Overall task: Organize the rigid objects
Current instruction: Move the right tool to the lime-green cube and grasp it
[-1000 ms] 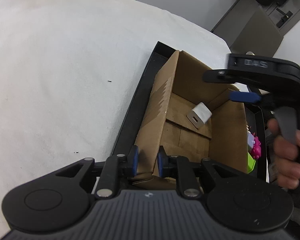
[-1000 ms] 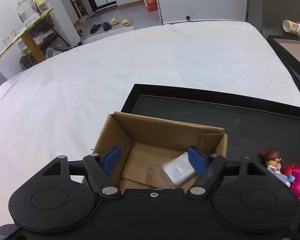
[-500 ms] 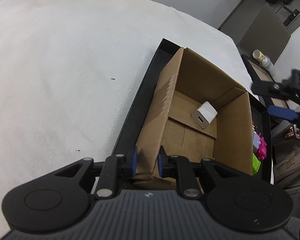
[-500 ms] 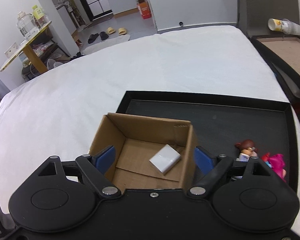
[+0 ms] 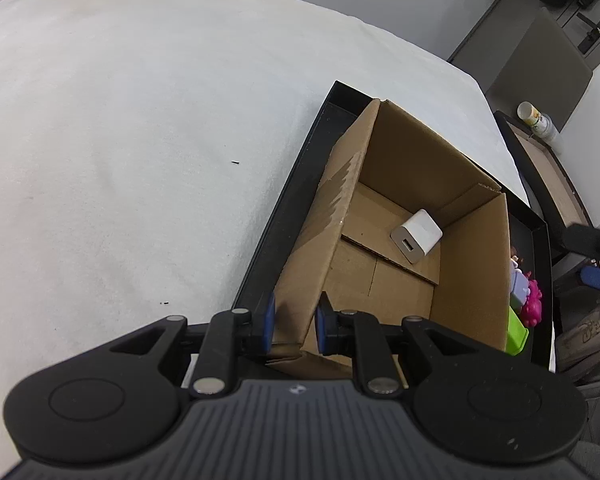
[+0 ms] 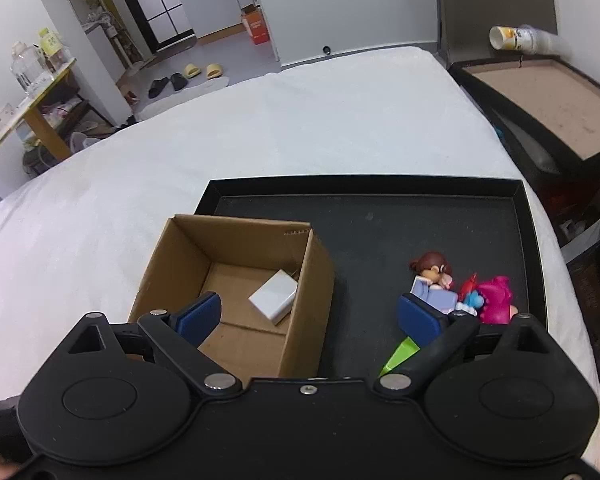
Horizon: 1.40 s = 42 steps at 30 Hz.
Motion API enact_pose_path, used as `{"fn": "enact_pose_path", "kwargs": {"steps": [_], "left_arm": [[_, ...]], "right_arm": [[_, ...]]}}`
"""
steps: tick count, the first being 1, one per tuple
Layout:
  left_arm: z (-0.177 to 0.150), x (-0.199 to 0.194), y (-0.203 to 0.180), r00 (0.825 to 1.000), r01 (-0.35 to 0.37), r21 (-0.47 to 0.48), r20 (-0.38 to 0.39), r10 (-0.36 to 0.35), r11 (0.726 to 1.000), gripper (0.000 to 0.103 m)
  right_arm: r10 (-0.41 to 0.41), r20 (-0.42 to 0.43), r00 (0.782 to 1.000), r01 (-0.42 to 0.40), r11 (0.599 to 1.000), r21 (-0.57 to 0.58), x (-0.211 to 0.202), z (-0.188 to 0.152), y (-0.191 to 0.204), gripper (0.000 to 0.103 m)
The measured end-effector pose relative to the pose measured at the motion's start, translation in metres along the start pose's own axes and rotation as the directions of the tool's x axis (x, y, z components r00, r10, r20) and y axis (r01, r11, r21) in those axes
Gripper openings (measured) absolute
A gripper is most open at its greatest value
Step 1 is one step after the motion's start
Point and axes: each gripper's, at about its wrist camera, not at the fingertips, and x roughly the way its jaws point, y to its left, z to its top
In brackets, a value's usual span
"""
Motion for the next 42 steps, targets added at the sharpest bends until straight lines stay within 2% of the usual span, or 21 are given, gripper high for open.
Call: {"fn": "enact_pose_path", "kwargs": {"steps": [5,11,17,26,36,42], "left_arm": [[0.000,-0.001,-0.003,1.000,-0.011,0.009,0.000,0.011,1.000,0.018],[0.003,-0.002,-0.002,1.000,-0.016,-0.002,-0.013,0.016,1.000,0.018],[0.004,-0.001,-0.008,0.999,-0.046,0.030,-0.011,0.047,0.998,0.018],[0.008,-0.002,-0.007,0.998,-0.047,0.007,-0.029,0.048,0.999,0.018],[0.010,-0.004,-0.008,0.999,-0.044,-0.009,-0.010,0.044,0.999,0.017],[0.010,-0.003,-0.007,0.999,-0.044,-0.006,-0.013,0.044,0.999,0.017]], "right_arm": [[0.000,-0.020,1.000,0.000,1.000,0.000,-0.007,-0.003,-0.014,0.095],[-0.039,-0.038,0.999,0.040,0.999,0.032,-0.013,-0.010,-0.037,0.095],[-0.051,-0.073,0.996,0.057,0.996,0.074,-0.016,-0.018,-0.058,0.099],[-0.052,-0.100,0.994,0.063,0.992,0.110,-0.017,-0.027,-0.078,0.103],[-0.064,-0.140,0.988,0.081,0.989,0.122,0.001,-0.038,-0.099,0.103],[-0.050,-0.196,0.979,0.083,0.983,0.163,0.026,-0.040,-0.101,0.103]]}}
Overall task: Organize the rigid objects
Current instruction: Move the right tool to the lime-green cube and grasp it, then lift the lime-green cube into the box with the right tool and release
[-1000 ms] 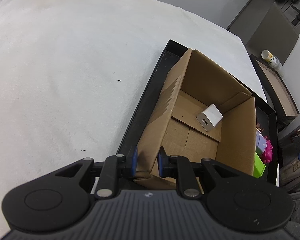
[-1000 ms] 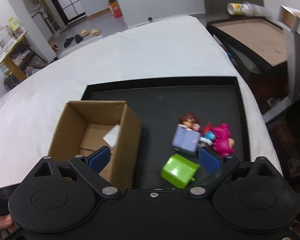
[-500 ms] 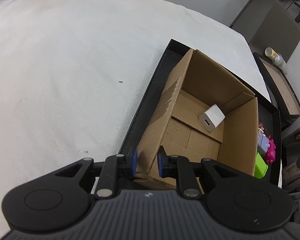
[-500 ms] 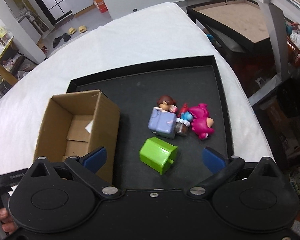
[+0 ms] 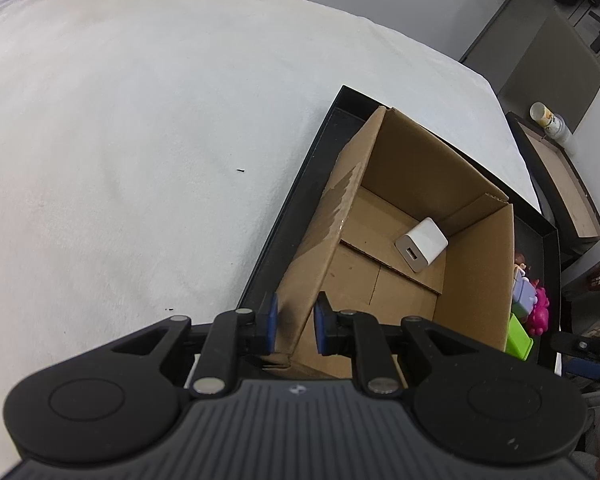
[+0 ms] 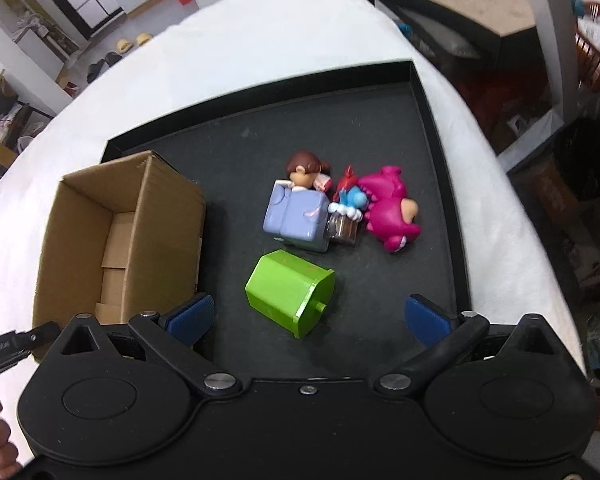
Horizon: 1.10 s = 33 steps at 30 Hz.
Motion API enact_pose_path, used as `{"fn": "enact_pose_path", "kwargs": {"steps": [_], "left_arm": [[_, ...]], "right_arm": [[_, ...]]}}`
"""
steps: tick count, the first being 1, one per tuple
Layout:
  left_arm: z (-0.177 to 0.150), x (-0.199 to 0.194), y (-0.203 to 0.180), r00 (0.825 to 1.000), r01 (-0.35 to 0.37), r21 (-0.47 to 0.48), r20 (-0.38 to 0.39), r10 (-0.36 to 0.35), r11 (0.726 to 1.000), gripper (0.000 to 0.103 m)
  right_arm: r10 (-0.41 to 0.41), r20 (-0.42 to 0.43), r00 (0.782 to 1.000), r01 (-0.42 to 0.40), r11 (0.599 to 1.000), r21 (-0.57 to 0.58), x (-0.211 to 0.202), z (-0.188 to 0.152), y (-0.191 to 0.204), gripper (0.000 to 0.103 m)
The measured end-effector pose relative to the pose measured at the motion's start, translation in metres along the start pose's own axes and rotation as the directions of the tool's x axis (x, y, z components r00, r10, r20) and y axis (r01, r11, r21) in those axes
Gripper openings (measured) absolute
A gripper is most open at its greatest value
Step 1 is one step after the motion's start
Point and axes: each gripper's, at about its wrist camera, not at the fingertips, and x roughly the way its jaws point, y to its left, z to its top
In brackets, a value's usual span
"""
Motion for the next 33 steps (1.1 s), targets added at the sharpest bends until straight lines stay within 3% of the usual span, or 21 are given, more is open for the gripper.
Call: {"fn": "enact_pose_path", "kwargs": {"steps": [8,16,19,26,33], "left_arm": [[0.002,0.005,0.001,1.000,0.005,0.011,-0.010,-0.005,1.000,0.017],[0.005,0.009,0.005,1.000,0.019,0.010,-0.021,-0.019,1.000,0.017],[0.004,0.009,0.006,0.999,0.024,0.008,-0.022,-0.023,1.000,0.017],[0.002,0.007,0.004,0.999,0.034,0.012,-0.022,-0.034,0.999,0.018],[-0.002,0.005,-0.001,0.999,0.033,0.029,-0.021,-0.032,0.999,0.018]], "right_arm": [[-0.038,-0.039,0.999,0.040,0.998,0.053,0.034,0.014,0.011,0.099],[-0.103,-0.051,0.993,0.103,0.995,0.012,0.061,0.016,0.027,0.097],[-0.159,-0.062,0.985,0.159,0.987,-0.005,0.069,0.012,0.027,0.090],[-0.182,-0.114,0.977,0.181,0.983,-0.018,0.067,-0.008,0.016,0.057],[-0.169,-0.088,0.982,0.169,0.986,-0.008,0.040,-0.023,0.004,0.056]]}}
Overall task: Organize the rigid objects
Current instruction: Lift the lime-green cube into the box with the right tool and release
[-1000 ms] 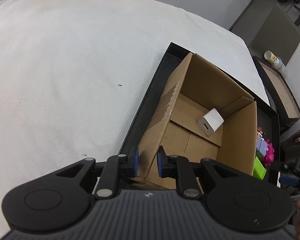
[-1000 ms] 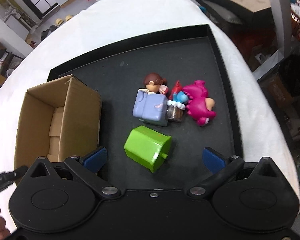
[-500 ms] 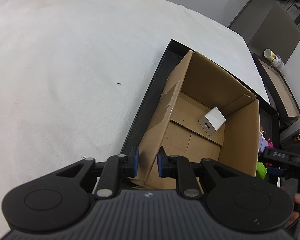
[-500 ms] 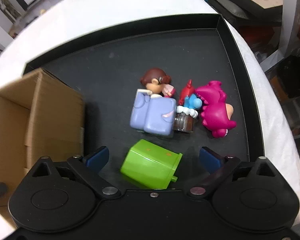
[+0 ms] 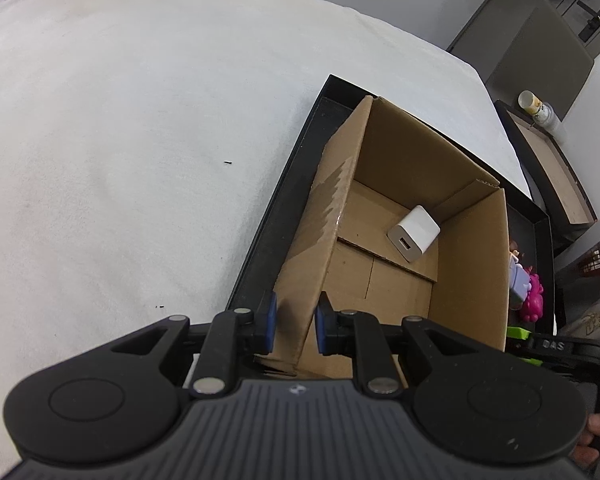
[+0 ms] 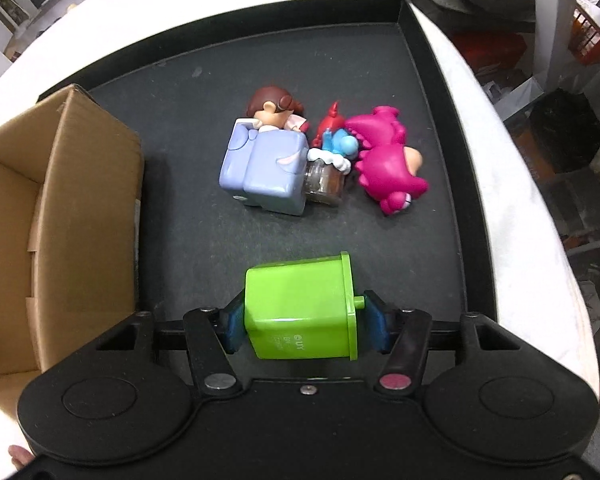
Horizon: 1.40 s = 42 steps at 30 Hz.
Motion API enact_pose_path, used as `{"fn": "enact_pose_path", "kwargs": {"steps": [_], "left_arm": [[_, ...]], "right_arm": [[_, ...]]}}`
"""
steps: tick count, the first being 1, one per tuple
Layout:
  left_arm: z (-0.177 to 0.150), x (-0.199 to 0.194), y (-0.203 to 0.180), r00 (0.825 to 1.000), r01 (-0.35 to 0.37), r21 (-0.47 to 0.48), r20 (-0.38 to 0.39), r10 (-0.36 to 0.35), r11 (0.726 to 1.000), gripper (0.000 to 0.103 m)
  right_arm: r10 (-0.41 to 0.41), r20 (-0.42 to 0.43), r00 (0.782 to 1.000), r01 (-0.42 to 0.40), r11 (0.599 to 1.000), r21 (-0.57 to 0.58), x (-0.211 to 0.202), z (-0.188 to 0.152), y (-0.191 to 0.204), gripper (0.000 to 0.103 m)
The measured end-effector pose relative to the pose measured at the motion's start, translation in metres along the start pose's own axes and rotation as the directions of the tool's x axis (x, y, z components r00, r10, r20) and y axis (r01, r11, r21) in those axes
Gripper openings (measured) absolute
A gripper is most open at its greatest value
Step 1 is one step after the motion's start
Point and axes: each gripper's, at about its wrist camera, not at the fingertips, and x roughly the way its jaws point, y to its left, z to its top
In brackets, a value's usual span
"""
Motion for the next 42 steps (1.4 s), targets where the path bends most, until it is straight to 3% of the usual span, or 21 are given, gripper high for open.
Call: {"fn": "enact_pose_path", "kwargs": {"steps": [18,42], "left_arm": [[0.002,0.001,-0.002,1.000,-0.004,-0.005,-0.028,0.004,1.000,0.018],[0.003,0.002,-0.001,0.999,-0.006,-0.018,-0.039,0.006,1.000,0.018]], "right_arm": [[0.094,0.158,0.983,-0.083,0.994,-0.071,-0.083,0.016,0.025,0.056],[0.235,0.242,0.941,-0.198,0.966,-0.168,-0.115,0.036,0.084,0.056]]}}
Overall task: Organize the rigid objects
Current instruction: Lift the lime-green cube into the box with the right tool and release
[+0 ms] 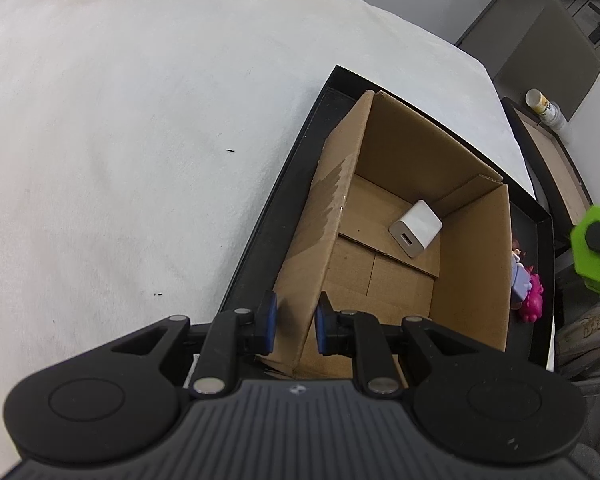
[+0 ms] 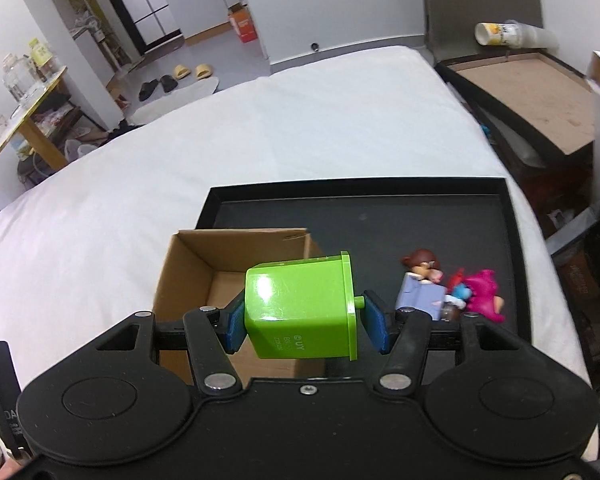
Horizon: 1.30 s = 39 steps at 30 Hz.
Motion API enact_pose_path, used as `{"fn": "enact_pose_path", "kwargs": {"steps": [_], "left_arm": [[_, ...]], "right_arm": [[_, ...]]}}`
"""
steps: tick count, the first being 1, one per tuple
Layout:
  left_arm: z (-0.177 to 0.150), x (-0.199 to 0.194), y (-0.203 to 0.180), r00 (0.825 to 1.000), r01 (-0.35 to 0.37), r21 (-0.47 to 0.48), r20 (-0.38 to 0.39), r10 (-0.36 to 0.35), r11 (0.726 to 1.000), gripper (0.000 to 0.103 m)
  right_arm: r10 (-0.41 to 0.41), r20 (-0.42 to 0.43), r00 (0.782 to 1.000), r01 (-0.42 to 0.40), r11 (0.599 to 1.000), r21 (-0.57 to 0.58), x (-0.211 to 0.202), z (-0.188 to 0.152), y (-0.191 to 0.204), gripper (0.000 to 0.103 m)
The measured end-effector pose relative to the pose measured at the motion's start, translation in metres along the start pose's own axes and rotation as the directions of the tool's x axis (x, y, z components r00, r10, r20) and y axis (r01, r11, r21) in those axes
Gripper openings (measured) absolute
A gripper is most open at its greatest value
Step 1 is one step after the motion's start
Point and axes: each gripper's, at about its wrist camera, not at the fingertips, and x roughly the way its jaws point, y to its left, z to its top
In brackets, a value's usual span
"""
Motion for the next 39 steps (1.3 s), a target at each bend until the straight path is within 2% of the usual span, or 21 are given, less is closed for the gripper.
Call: {"fn": "enact_pose_path", "kwargs": {"steps": [11,26,34,37,39], "left_arm": [[0.002,0.003,0.004,1.000,0.022,-0.005,-0.009,-0.022,1.000,0.018],[0.006,0.003,0.016,0.997,0.071,-0.025,-0.007,-0.071,0.997,0.018],[0.007,0.004,0.020,0.996,0.088,-0.026,-0.013,-0.088,0.996,0.018],[0.007,0.004,0.021,0.996,0.091,-0.032,-0.013,-0.092,0.995,0.018],[0.007,0.004,0.021,0.996,0.092,-0.034,-0.014,-0.092,0.995,0.018]], "right_arm": [[0.070,-0.046,0.996,-0.073,0.995,-0.067,0.039,0.005,0.041,0.056],[0.054,-0.105,0.993,-0.061,0.996,-0.065,0.097,0.012,0.059,0.056],[0.044,-0.120,0.992,-0.051,0.997,-0.060,0.109,0.005,0.064,0.056],[0.072,-0.104,0.992,-0.076,0.996,-0.041,0.105,0.007,0.064,0.058],[0.096,-0.087,0.992,-0.100,0.994,-0.037,0.099,0.009,0.064,0.065]]}}
